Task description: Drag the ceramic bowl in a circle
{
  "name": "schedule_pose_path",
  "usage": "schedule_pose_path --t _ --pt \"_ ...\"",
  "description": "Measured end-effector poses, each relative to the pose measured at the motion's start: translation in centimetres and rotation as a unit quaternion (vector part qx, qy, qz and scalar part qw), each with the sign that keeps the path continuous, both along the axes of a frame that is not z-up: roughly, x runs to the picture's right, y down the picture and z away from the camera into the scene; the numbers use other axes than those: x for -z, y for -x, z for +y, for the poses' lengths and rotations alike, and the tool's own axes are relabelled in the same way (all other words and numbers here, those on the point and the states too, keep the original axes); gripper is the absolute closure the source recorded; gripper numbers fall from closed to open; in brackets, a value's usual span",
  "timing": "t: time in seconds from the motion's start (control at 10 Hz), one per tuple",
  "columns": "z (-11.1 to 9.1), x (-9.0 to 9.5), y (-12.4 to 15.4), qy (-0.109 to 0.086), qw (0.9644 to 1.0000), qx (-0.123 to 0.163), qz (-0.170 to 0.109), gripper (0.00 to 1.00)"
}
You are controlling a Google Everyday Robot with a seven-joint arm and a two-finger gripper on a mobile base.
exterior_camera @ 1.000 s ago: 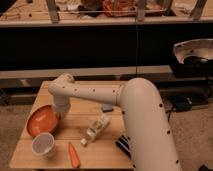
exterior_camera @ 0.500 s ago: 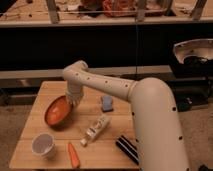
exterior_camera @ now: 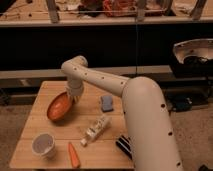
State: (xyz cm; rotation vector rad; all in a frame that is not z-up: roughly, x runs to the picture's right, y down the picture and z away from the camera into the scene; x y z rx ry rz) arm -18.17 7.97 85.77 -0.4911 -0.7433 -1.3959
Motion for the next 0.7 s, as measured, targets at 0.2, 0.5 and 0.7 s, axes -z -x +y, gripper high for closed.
schedule_pose_path --t 0.2,0.5,0.7 --pt "-0.8 -0.4 0.1 -0.001 1.0 -0.001 0.008 1.0" --pt "-1.9 -1.1 0.0 -0.001 0.9999 -0.005 0.015 1.0" --pt "-2.1 -1.3 -0.4 -0.002 0.9998 -0.01 0.019 1.0"
